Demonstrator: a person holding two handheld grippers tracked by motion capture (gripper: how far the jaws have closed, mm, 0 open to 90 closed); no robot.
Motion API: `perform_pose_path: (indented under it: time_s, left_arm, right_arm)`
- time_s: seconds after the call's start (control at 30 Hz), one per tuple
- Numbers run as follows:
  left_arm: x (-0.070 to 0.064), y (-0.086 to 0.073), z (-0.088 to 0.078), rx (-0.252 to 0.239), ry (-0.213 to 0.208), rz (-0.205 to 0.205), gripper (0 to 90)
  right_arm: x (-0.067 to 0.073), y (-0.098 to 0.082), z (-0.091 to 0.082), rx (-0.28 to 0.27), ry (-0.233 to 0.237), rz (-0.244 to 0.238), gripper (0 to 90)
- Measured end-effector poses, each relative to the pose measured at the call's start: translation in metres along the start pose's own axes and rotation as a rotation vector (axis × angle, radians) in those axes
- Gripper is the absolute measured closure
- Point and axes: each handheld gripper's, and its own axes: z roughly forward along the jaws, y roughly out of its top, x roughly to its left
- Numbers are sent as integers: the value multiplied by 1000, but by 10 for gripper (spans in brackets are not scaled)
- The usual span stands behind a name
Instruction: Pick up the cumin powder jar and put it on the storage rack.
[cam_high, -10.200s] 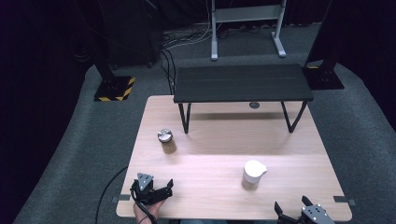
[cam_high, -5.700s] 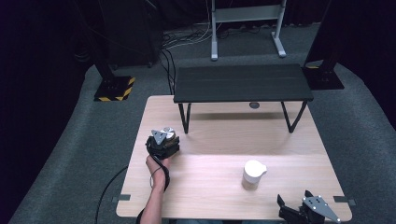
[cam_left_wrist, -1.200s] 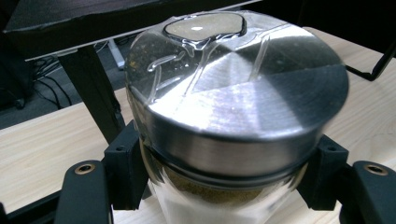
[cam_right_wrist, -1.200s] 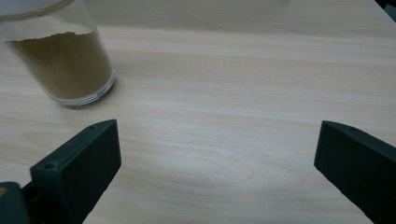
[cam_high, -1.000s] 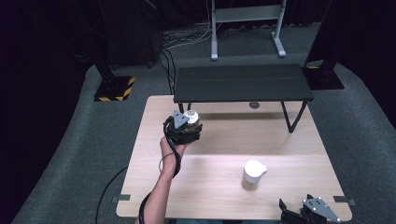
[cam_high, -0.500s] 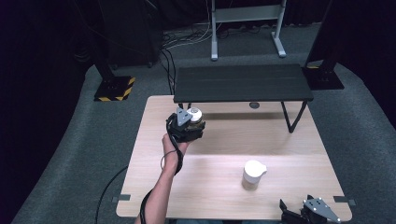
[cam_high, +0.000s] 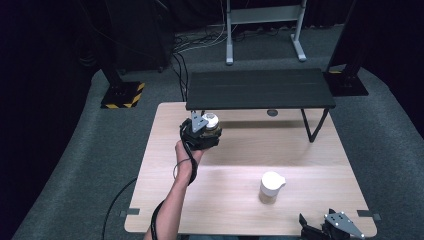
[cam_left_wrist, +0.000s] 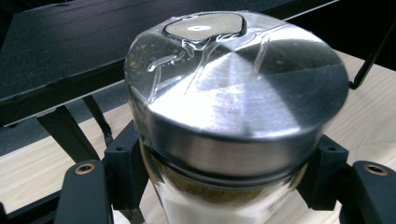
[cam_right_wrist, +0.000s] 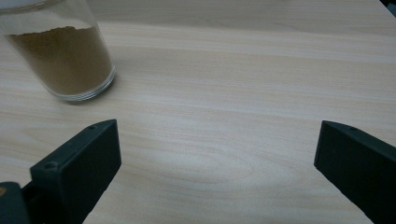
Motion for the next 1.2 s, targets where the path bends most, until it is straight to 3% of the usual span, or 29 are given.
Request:
perform_pose_path:
  time_s: [0.5,1.2]
  left_arm:
    - [7,17,-1,-2,-16,5,307]
    - [17,33,4,-5,-33,-21,308]
  right_arm:
    - [-1,1,0,-1,0,-1,0]
    - [-3,1,-1,0,1,3,0]
